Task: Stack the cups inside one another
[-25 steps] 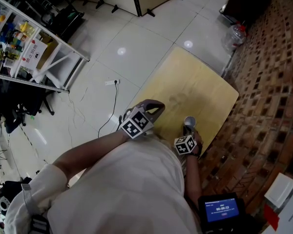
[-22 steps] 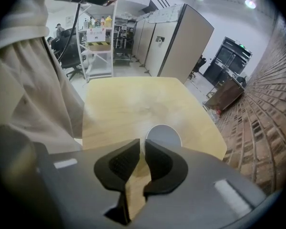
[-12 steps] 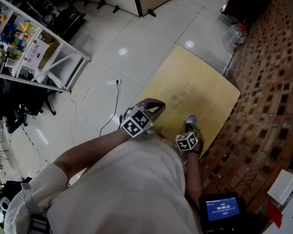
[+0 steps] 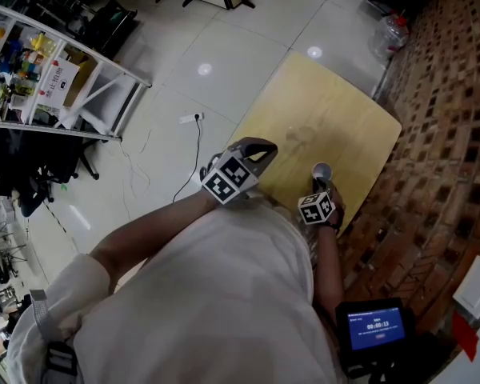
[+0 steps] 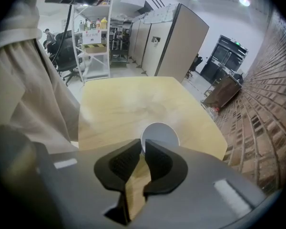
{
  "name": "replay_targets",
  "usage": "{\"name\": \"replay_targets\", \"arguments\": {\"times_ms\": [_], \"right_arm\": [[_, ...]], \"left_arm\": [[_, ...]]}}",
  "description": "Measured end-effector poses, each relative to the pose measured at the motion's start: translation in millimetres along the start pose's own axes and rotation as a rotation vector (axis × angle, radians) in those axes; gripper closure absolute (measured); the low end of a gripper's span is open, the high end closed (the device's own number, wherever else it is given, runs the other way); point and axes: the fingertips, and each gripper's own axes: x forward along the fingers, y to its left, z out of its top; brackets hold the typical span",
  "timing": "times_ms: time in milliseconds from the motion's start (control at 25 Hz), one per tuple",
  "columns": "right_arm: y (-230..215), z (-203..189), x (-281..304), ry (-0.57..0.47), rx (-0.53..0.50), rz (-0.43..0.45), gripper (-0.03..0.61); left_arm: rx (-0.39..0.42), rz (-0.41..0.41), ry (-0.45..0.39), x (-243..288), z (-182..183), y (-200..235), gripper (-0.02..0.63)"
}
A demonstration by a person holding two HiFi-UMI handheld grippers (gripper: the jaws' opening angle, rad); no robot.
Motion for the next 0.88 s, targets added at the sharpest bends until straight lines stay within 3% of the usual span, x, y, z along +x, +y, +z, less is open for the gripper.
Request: {"name": "replay_targets", "arguments": {"times_ms": [160,520,720,880], "right_arm": [[3.7,-3.8,-2.8,-0.002,0.029,0.000,0.538],[-19.1,21.0,-52.8,-0.138,0.186,-0.033,0.538],[-69.8,62.7,-133.0,-0.332,0.353,-0.108,0.538],[-110.2,87.6,-190.4,-0.460,0.389,-0.195,0.532]], "left_arm": [[0.009,-0.011,0.005,0.7,1.0,-6.1,0.594],[0.006,-0.016,-0.010,3.8,9.5,-5.4,0.594],[-0.029,0.029,-0.096,-6.8,42.5,15.8,0.594],[-0.056,0.052,-0.181,-18.9,70.4,23.8,0.594]]}}
